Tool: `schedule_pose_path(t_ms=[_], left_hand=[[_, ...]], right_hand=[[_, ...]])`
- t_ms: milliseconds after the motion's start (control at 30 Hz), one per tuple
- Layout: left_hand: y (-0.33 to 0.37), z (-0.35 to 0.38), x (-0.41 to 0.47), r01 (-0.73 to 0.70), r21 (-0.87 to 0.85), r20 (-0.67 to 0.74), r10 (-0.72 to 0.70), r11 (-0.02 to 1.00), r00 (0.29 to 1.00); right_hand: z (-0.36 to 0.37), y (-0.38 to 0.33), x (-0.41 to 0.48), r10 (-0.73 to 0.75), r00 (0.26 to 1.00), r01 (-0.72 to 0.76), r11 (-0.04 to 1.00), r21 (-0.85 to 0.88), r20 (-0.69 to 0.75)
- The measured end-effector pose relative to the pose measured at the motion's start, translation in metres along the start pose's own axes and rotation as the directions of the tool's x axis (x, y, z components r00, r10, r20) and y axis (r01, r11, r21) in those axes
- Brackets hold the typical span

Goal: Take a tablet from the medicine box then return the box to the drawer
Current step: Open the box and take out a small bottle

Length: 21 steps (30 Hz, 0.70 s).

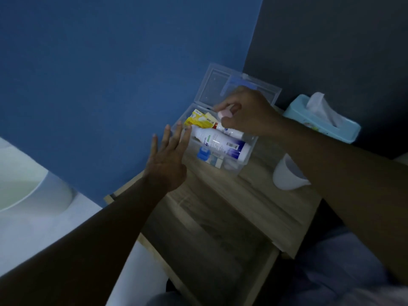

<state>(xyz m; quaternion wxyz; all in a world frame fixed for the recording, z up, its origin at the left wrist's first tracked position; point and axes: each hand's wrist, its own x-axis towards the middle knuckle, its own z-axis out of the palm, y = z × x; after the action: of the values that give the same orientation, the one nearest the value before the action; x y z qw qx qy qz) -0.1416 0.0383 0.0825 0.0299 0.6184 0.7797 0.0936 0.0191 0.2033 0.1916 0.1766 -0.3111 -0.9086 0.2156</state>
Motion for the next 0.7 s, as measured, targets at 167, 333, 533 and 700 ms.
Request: schedule_pose_path(t_ms=[167, 333, 533, 700], left_hand=[[0.058, -0.039, -0.044, 0.124, -0.894, 0.028, -0.223, 0.43, 0.974], [0.119, -0.092, -0.071, 0.208, -0.922, 0.282, -0.196, -0.327, 0.939], [0.139, -0.132, -0.102, 0.165, -0.809, 0.291, -0.14, -0.564, 0.946], [0.152, -0.149, -0.125, 0.135, -0.741, 0.304, -0.149, -0.657, 0.941]], right_hand=[[-0.032, -0.025, -0.056, 0.067, 0.997, -0.072, 0.987, 0.147, 0.037], [-0.046, -0.061, -0.11, -0.014, 0.998, -0.001, 0.975, 0.222, 0.064], [-0.067, -0.094, -0.148, -0.121, 0.991, 0.13, 0.949, 0.288, -0.048], [-0.083, -0.112, -0.165, -0.22, 0.975, 0.218, 0.914, 0.343, -0.033]])
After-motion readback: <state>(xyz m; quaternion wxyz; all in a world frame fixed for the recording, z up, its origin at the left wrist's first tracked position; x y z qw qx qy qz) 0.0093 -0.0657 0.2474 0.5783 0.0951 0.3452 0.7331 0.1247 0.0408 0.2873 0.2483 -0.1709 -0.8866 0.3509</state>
